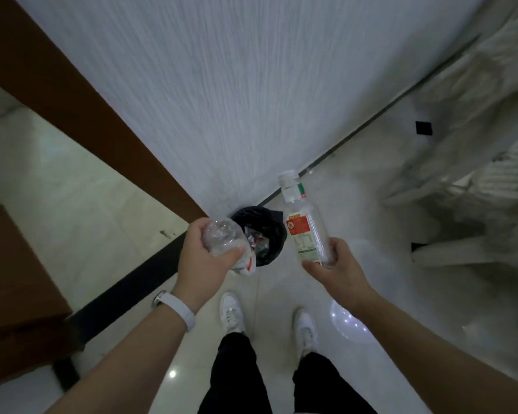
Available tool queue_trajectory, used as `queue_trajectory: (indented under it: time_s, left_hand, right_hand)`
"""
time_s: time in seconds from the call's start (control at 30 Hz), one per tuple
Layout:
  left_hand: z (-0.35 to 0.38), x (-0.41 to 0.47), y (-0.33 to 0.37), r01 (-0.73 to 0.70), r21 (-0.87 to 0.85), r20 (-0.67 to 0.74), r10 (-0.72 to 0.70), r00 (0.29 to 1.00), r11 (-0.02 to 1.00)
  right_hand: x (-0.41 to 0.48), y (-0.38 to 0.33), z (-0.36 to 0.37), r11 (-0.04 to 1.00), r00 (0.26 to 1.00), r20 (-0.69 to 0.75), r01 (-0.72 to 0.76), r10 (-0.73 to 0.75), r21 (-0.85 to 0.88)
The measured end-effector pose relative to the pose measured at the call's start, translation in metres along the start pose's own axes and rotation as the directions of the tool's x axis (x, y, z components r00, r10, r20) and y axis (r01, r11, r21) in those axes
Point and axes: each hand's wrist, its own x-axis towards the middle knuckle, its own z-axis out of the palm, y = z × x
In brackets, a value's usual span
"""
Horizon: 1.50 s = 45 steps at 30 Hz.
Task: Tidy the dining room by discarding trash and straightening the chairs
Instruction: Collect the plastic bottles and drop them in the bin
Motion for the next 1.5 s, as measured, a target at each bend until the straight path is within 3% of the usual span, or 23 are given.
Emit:
queue_trajectory:
  time_s: [0.1, 0.37, 0.67, 0.8, 0.93, 1.13, 1.33, 1.5]
  left_hand:
    - [0.006, 0.048, -0.026, 0.012, 0.016, 0.055, -0.013, 0.998, 1.000]
    - [0.051, 0.150, -0.122, 0.058, 0.106, 0.160, -0.074, 0.984, 0.993]
    - [0.124, 0.225, -0.256, 0.119, 0.198, 0.146, -0.150, 0.978, 0.973]
    - [0.147, 0.238, -0.310, 0.140, 0.245, 0.164, -0.183, 0.969, 0.959]
    - [0.159, 0.242, -0.342, 0.156, 0.306, 0.201, -0.224, 0.954, 0.939]
    - [0.154, 0.246, -0.349, 0.072, 0.417, 0.270, -0.199, 0.942, 0.906]
    - [0.138, 0.246, -0.312, -0.062, 0.480, 0.335, -0.117, 0.935, 0.875]
    - [0.116, 0.236, -0.245, -0.295, 0.488, 0.450, 0.054, 0.892, 0.822]
  right_hand:
    - [0.025, 0.012, 0.031, 0.997, 0.995, -0.064, -0.080, 0.080, 0.012]
    - [0.123, 0.082, 0.106, 0.981, 0.980, -0.048, -0.191, 0.191, -0.010]
    - [0.240, 0.193, 0.160, 0.968, 0.982, -0.027, -0.187, 0.185, -0.168]
    - [0.271, 0.239, 0.177, 0.942, 0.984, 0.007, -0.169, 0.178, -0.289]
    - [0.286, 0.264, 0.188, 0.941, 0.987, 0.017, -0.149, 0.162, -0.304]
    - [0.296, 0.255, 0.194, 0.964, 0.997, -0.006, -0.077, 0.078, -0.254]
    - [0.279, 0.224, 0.172, 0.967, 1.000, -0.009, -0.010, 0.008, -0.254]
    - [0.245, 0.172, 0.139, 0.933, 0.998, 0.007, 0.065, -0.067, -0.354]
